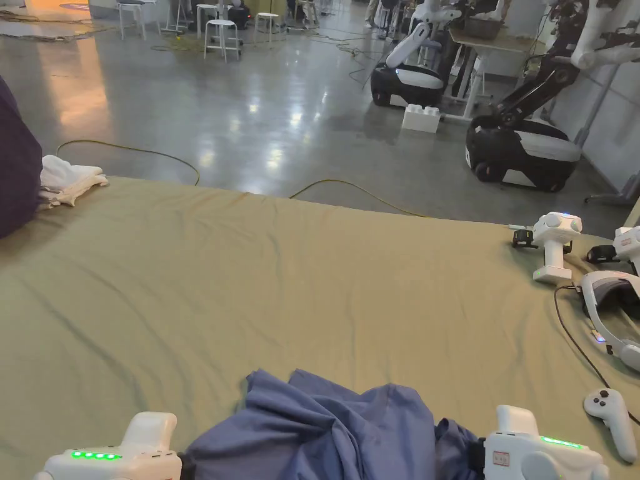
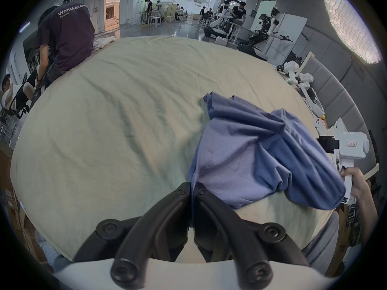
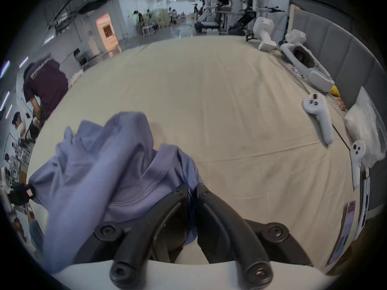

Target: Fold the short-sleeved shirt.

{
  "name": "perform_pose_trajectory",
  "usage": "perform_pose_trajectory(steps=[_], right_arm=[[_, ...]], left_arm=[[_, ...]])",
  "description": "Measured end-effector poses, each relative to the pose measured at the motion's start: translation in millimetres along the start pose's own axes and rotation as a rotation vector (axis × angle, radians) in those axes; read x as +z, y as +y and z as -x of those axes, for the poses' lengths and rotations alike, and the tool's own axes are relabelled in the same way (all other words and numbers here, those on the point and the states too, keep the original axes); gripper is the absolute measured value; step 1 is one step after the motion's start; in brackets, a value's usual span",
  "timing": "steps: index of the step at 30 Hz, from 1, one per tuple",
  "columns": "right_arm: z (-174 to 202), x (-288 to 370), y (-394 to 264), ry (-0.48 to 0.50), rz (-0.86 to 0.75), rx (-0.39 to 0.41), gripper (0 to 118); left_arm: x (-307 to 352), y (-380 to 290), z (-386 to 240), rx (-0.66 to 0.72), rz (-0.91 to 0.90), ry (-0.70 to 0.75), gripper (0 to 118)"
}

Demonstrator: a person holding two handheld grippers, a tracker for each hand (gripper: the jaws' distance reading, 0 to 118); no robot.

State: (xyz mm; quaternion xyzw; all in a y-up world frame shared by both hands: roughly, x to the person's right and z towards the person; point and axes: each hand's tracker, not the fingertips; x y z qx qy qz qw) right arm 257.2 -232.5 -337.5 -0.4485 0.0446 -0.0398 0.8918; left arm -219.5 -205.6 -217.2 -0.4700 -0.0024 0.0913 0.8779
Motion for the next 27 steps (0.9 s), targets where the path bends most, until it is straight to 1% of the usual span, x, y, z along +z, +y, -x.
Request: perform_pose_trajectory(steps=[2, 6, 8, 11, 13, 16, 18, 24, 27], right_arm=[[-2.4, 22.3, 1.6, -0.010, -0.072, 0.014, 7], [-1.3, 74.7, 8.5, -0.072, -0.221, 0.086, 7], [-0.8, 99.9, 15.1, -0.103, -0.277, 0.108, 7], [-6.1, 131.9, 25.8, -0.108, -0.345, 0.117, 6], [-7.0, 151.3, 34.6, -0.136, -0.385, 0.129, 6], [-9.4, 178.9, 50.9, -0.125, -0.440, 0.118, 6], [-8.4, 196.4, 62.6, -0.136, -0.482, 0.121, 6], [2.8, 235.9, 107.8, -0.105, -0.586, 0.100, 6], [12.3, 245.8, 131.9, -0.116, -0.631, 0.119, 6]], left_arm=[[10.7, 6.4, 2.8, 0.004, -0.042, 0.004, 4], [40.4, 27.1, 14.4, 0.028, -0.154, 0.013, 4], [58.1, 40.2, 21.3, 0.030, -0.208, 0.030, 4], [83.6, 62.2, 33.7, 0.042, -0.259, 0.010, 4], [101.0, 78.4, 39.0, 0.035, -0.317, 0.039, 4], [126.5, 102.2, 46.6, 0.052, -0.363, 0.025, 4], [141.4, 119.4, 50.5, 0.053, -0.393, 0.026, 4], [169.1, 173.9, 49.2, 0.034, -0.453, 0.030, 4], [173.7, 198.5, 46.2, 0.033, -0.470, 0.016, 4]])
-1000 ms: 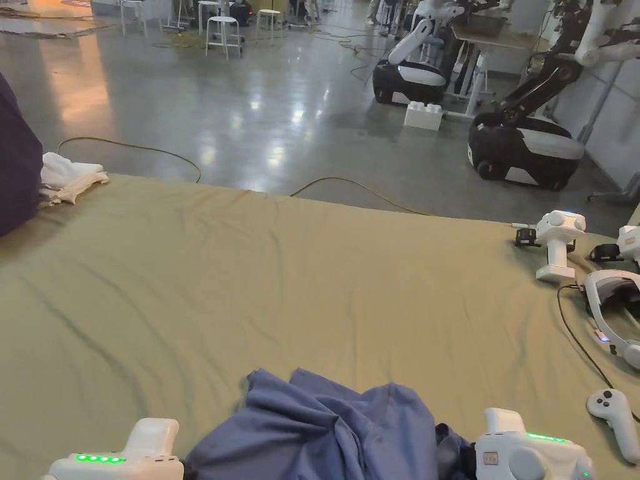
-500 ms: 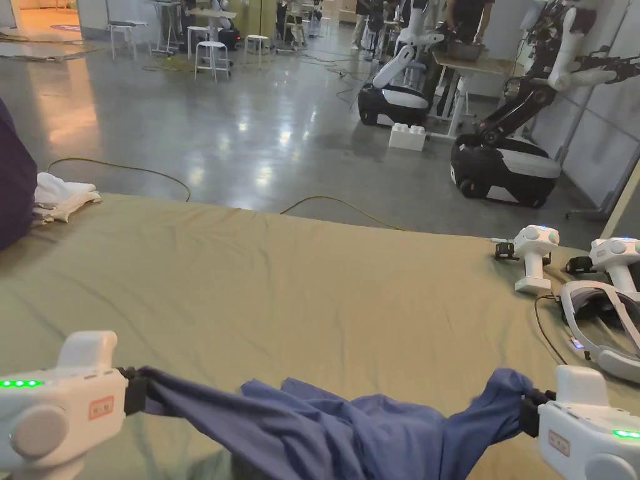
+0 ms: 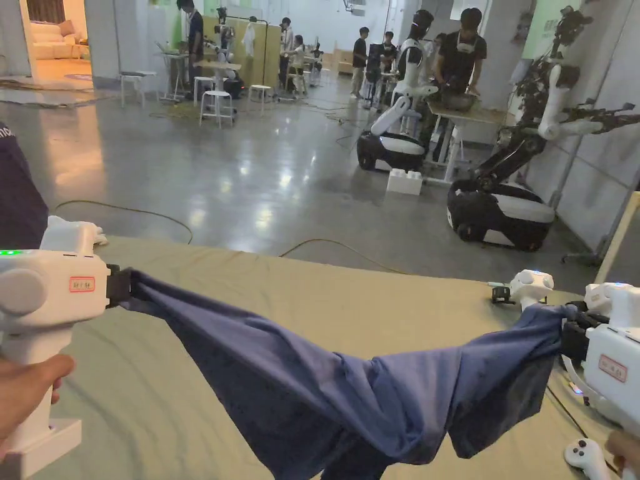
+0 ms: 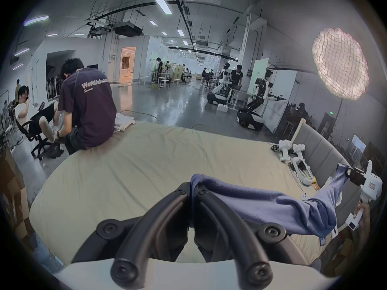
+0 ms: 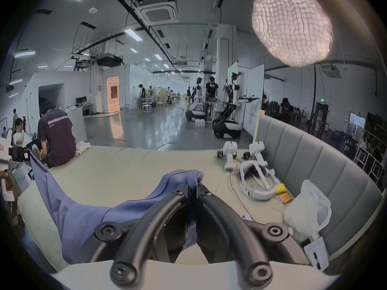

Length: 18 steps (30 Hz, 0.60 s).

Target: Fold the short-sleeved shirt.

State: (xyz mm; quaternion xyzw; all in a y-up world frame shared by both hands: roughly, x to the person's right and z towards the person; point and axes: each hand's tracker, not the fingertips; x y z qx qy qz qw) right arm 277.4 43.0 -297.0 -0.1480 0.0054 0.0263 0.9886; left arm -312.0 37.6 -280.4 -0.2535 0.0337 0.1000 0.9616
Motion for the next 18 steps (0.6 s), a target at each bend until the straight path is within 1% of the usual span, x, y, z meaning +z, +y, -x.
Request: perform_pose_trajectory(steps=[3, 10, 14, 18], right_arm=[[5.3, -12.0, 24.1, -0.001, -0.024, -0.003, 6], [17.6, -49.7, 58.1, -0.024, -0.073, -0.005, 6], [27.9, -62.8, 61.7, -0.046, -0.101, 0.000, 6], [26.5, -85.1, 48.6, -0.053, -0.082, -0.003, 6]], left_arm=[[-9.1, 21.4, -8.9, -0.040, -0.027, 0.018, 4], [-30.0, 62.0, -19.7, -0.058, -0.076, 0.033, 4], [-43.2, 65.8, -20.7, -0.087, -0.099, 0.056, 4], [-57.7, 51.8, -14.4, -0.103, -0.086, 0.078, 4]])
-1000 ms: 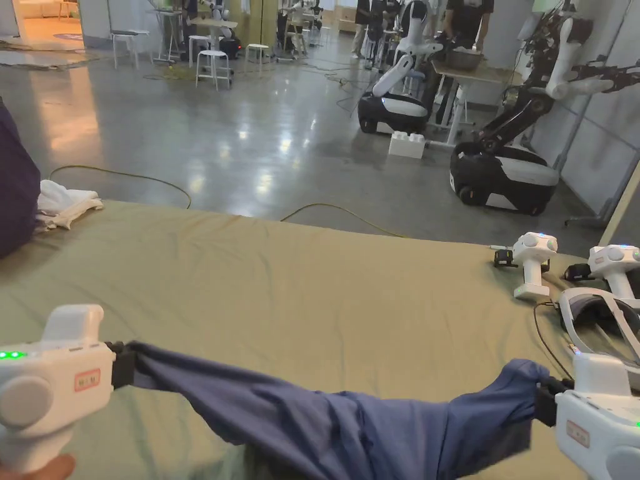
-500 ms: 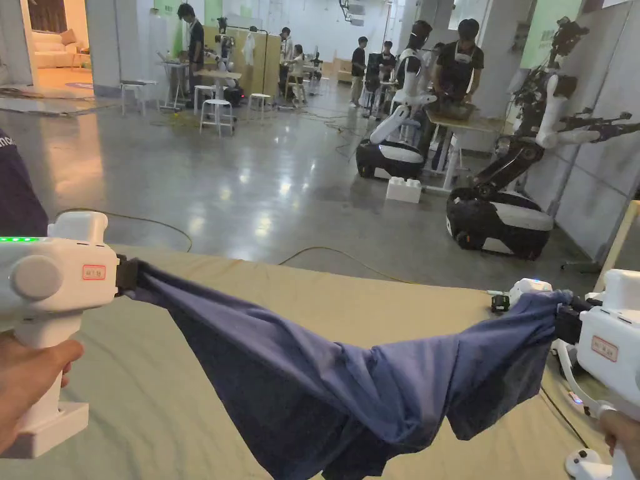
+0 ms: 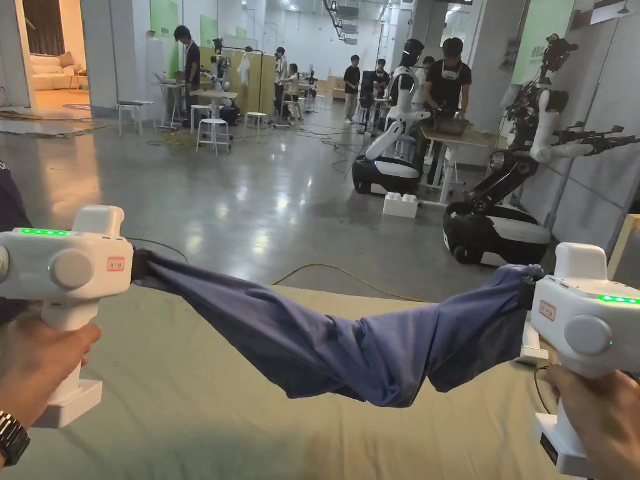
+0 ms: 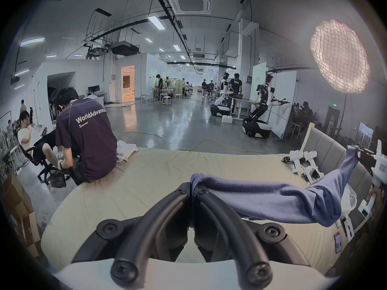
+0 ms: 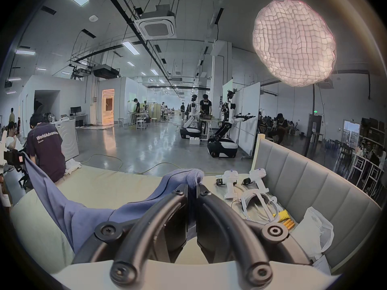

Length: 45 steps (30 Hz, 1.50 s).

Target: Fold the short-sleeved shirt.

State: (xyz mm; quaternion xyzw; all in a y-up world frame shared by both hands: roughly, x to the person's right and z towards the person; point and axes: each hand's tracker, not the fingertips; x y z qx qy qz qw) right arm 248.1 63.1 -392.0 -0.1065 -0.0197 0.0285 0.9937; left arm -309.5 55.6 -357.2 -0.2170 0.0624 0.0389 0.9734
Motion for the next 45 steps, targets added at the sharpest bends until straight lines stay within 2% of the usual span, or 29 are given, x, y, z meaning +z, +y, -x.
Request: perform_pose_trajectory(steps=[5, 7, 10, 15, 17, 19, 25, 28, 29, 30, 32, 33, 42, 45], right_arm=[[0.6, -3.1, -51.1, 0.014, 0.064, 0.016, 6], [0.7, -2.6, -81.4, 0.014, 0.119, 0.037, 7], [-1.1, 6.0, -126.3, 0.027, 0.191, 0.011, 7], [0.4, 35.2, -201.3, 0.012, 0.288, 0.049, 7], [-0.3, 48.8, -227.2, 0.005, 0.322, 0.059, 7], [1.3, 63.7, -248.4, -0.014, 0.354, 0.100, 7], [0.8, 88.6, -290.3, -0.068, 0.389, 0.113, 7], [0.8, 96.1, -294.2, -0.090, 0.390, 0.069, 8], [2.6, 98.3, -292.7, -0.097, 0.384, 0.055, 12], [5.4, 102.4, -287.2, -0.106, 0.376, 0.050, 23], [9.1, 109.2, -277.1, -0.104, 0.329, 0.037, 51], [10.7, 113.2, -269.8, -0.085, 0.284, 0.021, 65], [54.1, 140.8, -188.4, -0.015, -0.003, -0.003, 66], [75.1, 153.9, -168.2, 0.008, -0.103, -0.006, 66]], left_arm=[[-11.7, -59.6, 11.5, 0.028, 0.066, 0.006, 4], [-14.0, -95.5, 16.1, 0.030, 0.104, 0.009, 4], [-11.0, -155.9, 21.0, 0.037, 0.187, 0.002, 4], [-4.0, -245.3, 36.1, 0.075, 0.312, 0.008, 4], [3.1, -272.0, 38.9, 0.098, 0.338, 0.006, 4], [14.0, -293.4, 37.9, 0.092, 0.367, 0.006, 4], [30.0, -339.6, 36.1, 0.071, 0.442, 0.011, 4], [33.2, -346.5, 34.7, 0.090, 0.450, 0.008, 7], [32.6, -345.3, 34.4, 0.096, 0.454, 0.007, 17], [32.0, -342.5, 33.6, 0.098, 0.454, 0.007, 27], [38.7, -333.4, 27.8, 0.100, 0.409, -0.026, 38], [40.8, -326.0, 25.1, 0.093, 0.371, -0.035, 48], [79.1, -233.2, -33.0, 0.039, 0.011, -0.109, 51], [94.3, -206.4, -60.8, -0.005, -0.110, -0.085, 51]])
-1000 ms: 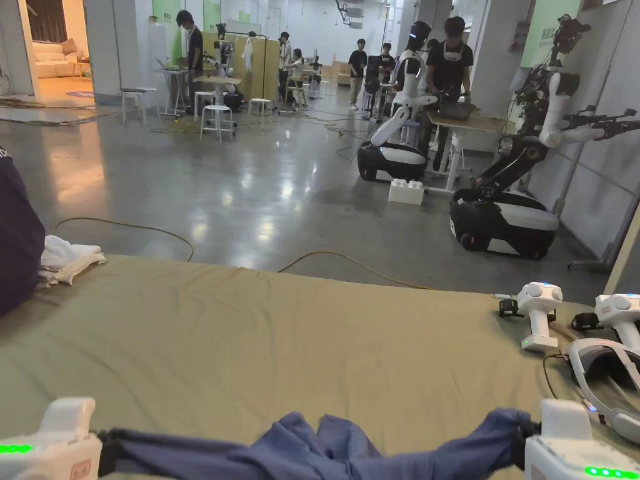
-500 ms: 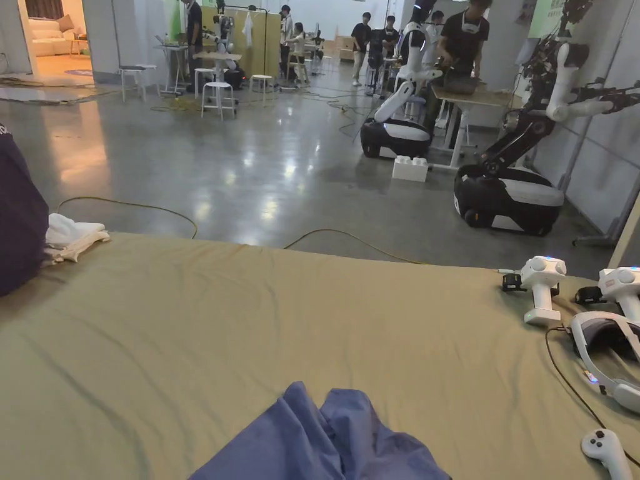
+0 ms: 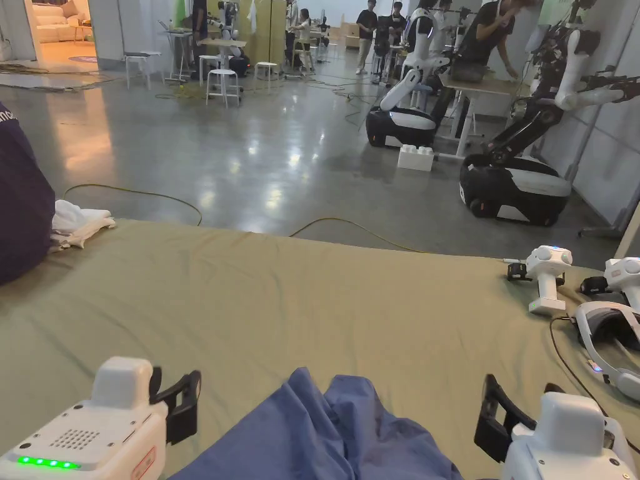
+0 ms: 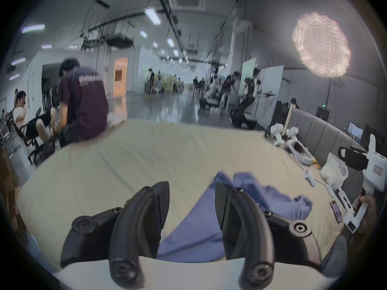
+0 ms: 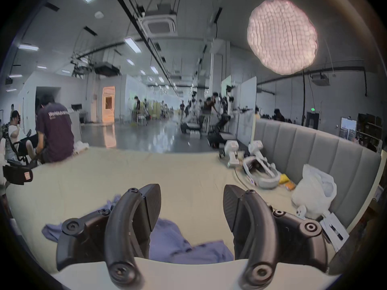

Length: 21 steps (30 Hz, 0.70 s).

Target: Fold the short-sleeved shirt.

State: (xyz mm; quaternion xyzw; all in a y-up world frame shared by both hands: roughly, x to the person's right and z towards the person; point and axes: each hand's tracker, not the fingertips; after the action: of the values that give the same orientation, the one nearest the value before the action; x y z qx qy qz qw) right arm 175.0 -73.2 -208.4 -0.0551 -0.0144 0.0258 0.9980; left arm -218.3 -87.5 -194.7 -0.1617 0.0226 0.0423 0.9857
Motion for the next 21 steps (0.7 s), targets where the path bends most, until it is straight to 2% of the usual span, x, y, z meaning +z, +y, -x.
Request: perform_pose_trajectory(steps=[4, 5, 6, 7, 8, 9, 11, 14, 21], right_arm=[[24.0, 9.3, 17.1, 0.028, -0.076, 0.010, 64], [28.0, 9.5, 18.5, 0.044, -0.087, 0.007, 60], [31.9, 9.9, 20.1, 0.059, -0.096, 0.005, 44], [35.9, 9.0, 21.5, 0.054, -0.091, 0.011, 21], [40.4, 7.7, 22.0, 0.045, -0.088, 0.016, 10], [42.8, 6.0, 20.1, 0.036, -0.090, 0.017, 9], [41.2, 4.9, 17.1, 0.083, -0.096, -0.008, 0], [42.5, 3.1, 11.1, 0.064, -0.095, 0.010, 0], [22.9, -17.6, -11.0, 0.049, -0.012, -0.005, 0]], left_arm=[[7.3, 22.4, -33.0, -0.067, -0.081, 0.014, 49], [7.6, 25.0, -39.1, -0.071, -0.086, 0.016, 47], [8.0, 27.5, -44.3, -0.071, -0.092, 0.008, 41], [8.6, 27.7, -48.2, -0.073, -0.102, 0.000, 34], [8.9, 27.0, -52.7, -0.078, -0.114, 0.003, 26], [8.6, 25.9, -57.1, -0.086, -0.118, 0.013, 18], [6.6, 20.2, -59.4, -0.092, -0.123, 0.016, 4], [1.2, 9.5, -56.7, -0.079, -0.105, 0.009, 0], [-69.9, -17.6, -30.8, 0.037, 0.147, -0.001, 0]])
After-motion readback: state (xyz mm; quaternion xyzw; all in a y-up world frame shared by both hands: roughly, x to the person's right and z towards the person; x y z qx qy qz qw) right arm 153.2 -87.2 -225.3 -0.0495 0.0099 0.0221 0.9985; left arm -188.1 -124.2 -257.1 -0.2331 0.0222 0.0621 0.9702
